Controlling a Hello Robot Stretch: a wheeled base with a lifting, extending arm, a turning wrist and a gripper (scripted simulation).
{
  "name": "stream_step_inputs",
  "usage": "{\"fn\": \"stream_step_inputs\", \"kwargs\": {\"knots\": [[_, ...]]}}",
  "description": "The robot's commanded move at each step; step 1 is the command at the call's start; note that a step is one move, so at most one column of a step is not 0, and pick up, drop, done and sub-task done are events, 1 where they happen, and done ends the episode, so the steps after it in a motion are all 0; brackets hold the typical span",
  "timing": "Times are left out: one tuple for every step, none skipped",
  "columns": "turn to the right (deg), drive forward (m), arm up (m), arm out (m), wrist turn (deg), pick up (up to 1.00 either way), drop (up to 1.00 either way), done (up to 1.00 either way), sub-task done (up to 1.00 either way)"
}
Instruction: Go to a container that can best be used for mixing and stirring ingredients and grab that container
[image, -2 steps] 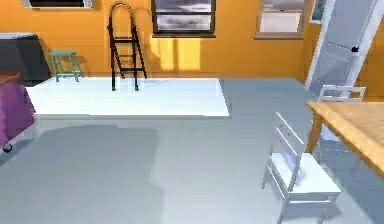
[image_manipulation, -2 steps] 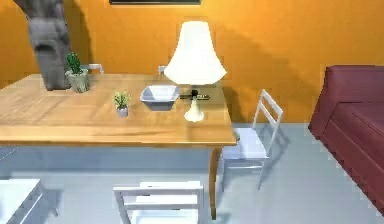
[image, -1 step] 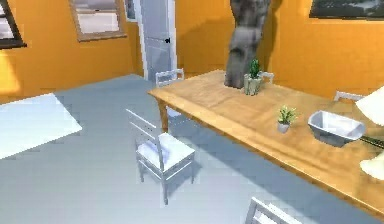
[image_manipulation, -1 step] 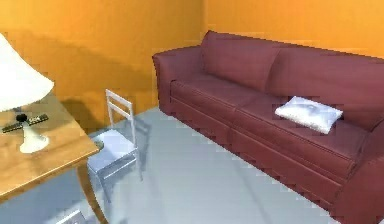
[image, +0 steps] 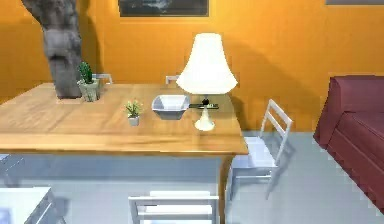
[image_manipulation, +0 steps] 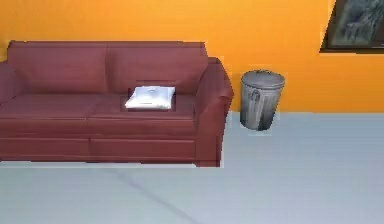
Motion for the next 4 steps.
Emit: {"fn": "stream_step_inputs", "kwargs": {"knots": [[39.0, 0.0, 0.0, 0.0, 0.0, 0.0, 0.0, 0.0, 0.0], [0.0, 1.0, 0.0, 0.0, 0.0, 0.0, 0.0, 0.0, 0.0], [6.0, 0.0, 0.0, 0.0, 0.0, 0.0, 0.0, 0.0, 0.0], [0.0, 0.35, 0.0, 0.0, 0.0, 0.0, 0.0, 0.0, 0.0]]}}
